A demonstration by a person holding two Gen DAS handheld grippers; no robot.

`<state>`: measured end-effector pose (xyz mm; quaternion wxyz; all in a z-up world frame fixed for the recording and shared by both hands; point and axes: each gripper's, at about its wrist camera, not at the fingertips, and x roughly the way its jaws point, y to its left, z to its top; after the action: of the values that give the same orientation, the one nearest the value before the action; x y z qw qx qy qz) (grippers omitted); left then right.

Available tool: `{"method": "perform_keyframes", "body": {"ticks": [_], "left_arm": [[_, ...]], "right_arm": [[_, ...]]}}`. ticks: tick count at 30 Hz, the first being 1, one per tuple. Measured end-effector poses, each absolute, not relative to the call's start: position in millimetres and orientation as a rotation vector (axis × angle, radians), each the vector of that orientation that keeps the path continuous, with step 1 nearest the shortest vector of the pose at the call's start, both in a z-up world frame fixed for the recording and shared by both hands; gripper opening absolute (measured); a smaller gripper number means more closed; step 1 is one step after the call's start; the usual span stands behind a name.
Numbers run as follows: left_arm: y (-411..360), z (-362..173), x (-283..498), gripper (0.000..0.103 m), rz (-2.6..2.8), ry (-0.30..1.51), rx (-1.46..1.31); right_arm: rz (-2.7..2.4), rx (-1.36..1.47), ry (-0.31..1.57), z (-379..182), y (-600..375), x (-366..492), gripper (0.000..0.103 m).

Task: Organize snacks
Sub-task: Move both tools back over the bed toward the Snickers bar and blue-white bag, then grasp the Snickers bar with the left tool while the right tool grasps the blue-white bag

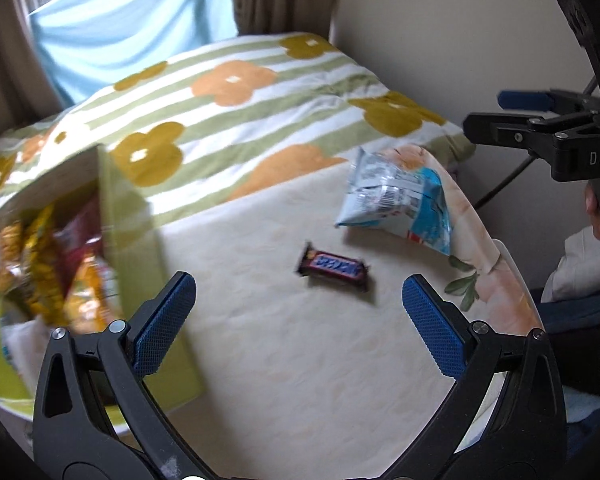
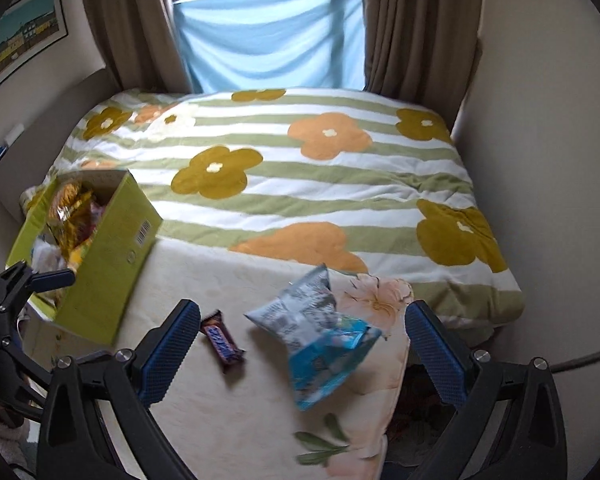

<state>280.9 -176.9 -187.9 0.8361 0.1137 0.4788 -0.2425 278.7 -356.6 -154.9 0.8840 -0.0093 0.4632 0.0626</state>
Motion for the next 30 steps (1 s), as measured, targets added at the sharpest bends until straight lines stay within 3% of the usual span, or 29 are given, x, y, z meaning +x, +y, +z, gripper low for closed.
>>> {"method": "perform_keyframes", "body": {"ticks": [16, 25, 30], "left_arm": [[-235, -316, 316, 0.102, -0.572, 1.169, 0.383], [-239, -328, 323, 0.102, -0.643, 1.132, 0.422], [-237, -323, 321, 0.084, -0.682, 1.105, 0.429]], "right_arm": [[0.306, -0.173, 0.989, -254, -375, 307, 0.102], [0.347, -0.135, 0.999, -277, -381, 314, 0.102], [0.376, -0.159, 0.995, -277, -377, 318, 0.102]]}}
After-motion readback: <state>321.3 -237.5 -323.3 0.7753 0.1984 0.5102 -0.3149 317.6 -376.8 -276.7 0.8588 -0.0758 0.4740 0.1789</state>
